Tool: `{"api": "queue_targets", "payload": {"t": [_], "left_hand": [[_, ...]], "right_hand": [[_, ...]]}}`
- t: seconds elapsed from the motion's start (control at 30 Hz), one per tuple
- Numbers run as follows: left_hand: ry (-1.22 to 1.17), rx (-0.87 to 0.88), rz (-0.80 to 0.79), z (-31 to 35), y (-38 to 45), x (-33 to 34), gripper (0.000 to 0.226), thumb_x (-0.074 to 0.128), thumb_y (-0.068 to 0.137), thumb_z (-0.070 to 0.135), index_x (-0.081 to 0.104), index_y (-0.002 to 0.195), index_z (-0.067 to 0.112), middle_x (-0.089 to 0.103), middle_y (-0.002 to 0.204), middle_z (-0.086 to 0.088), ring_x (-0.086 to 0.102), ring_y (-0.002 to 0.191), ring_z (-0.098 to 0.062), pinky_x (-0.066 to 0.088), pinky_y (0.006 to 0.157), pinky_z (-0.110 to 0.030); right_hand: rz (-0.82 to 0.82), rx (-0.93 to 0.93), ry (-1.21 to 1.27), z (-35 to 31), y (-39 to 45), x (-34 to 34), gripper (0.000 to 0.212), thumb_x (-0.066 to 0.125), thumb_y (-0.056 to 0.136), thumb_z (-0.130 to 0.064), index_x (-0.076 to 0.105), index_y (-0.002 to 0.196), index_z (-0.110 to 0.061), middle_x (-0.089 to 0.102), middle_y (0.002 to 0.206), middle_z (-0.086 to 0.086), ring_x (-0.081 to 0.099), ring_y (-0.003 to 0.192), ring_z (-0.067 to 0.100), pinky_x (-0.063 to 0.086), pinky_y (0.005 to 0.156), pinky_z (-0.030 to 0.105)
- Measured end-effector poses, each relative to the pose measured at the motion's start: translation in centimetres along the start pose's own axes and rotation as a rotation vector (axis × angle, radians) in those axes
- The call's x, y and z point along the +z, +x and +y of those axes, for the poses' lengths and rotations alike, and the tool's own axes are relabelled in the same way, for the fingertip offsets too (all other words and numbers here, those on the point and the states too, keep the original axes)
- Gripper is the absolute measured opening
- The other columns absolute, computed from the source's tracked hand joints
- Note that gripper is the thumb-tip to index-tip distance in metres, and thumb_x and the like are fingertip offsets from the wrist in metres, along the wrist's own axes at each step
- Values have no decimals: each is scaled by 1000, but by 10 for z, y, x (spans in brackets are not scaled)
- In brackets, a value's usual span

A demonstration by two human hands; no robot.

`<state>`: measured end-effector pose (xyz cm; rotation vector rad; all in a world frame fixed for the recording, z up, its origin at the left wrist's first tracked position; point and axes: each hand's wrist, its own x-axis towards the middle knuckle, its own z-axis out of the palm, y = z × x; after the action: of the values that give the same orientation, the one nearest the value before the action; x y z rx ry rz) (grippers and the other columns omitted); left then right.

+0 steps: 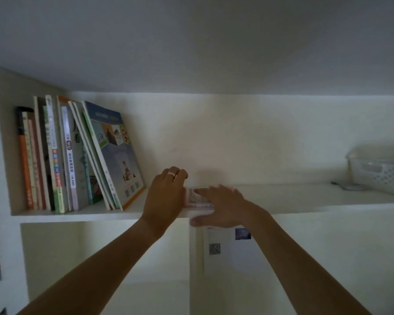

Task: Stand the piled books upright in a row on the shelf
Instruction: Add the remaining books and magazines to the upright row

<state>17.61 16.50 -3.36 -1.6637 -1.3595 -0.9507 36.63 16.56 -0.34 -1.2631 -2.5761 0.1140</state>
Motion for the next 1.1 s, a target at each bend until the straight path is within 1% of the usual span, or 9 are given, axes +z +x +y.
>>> {"api": "queue_targets", "payload": {"t": [0.1,0.2,0.3,0.43,0.5,0.63,0.7,0.83,1.1], "left_hand": [[-17,40,79,-14,-9,-20,29,60,81,4,66,110,7,66,116,-15,64,106,-34,57,86,-45],[9,79,173,-36,-17,-37,29,50,88,13,65,112,6,61,128,-19,57,122,-37,52,98,-47],[51,44,297,-61,-25,-48,33,48,103,24,65,123,4,56,139,-24,53,131,-40,47,109,-50],[55,-23,362,-98,-37,-52,38,50,98,13,51,134,-1,50,143,-29,47,138,-41,43,112,-49],[-16,-71,311,-113,-44,-53,36,49,103,11,52,133,-8,54,139,-35,49,136,-49,46,109,-55],[-132,-212,290,-129,-52,-68,43,41,109,28,44,146,6,50,146,-18,58,126,-31,57,99,-48],[-167,-180,254,-140,-58,-71,54,29,111,42,40,152,9,53,145,-12,62,123,-22,59,100,-41],[-189,-161,208,-152,-53,-73,56,22,113,46,45,148,10,62,135,-15,66,118,-26,61,96,-44],[-107,-148,283,-159,-52,-54,45,38,104,27,46,146,11,66,126,-13,65,110,-24,59,96,-44]], "right_hand": [[14,-28,-99,-7,13,-1,76,80,80,-54,52,147,-32,56,146,-5,55,130,21,45,108,38],[129,-168,37,-19,27,-11,24,75,88,-42,76,108,-30,72,98,-6,65,86,13,53,77,29],[378,-122,257,-41,44,-19,36,61,96,-33,56,67,-12,52,62,2,55,65,25,36,59,33],[804,-42,535,-87,68,1,28,48,105,-28,48,78,-19,62,81,12,62,80,36,42,64,39],[697,-107,668,-112,78,18,15,45,107,-27,56,104,-16,64,92,9,64,86,32,35,64,33],[340,-312,715,-147,106,67,55,51,96,-64,43,144,-38,57,134,-4,62,114,16,56,92,33],[321,-319,665,-149,119,77,82,54,81,-83,33,148,-41,45,142,-3,55,126,22,54,101,48],[286,-242,532,-146,138,65,114,79,65,-74,18,152,-33,33,143,0,41,130,23,48,106,50],[379,-266,507,-141,164,84,115,70,63,-79,18,154,-32,39,142,1,48,126,25,54,100,48]]}}
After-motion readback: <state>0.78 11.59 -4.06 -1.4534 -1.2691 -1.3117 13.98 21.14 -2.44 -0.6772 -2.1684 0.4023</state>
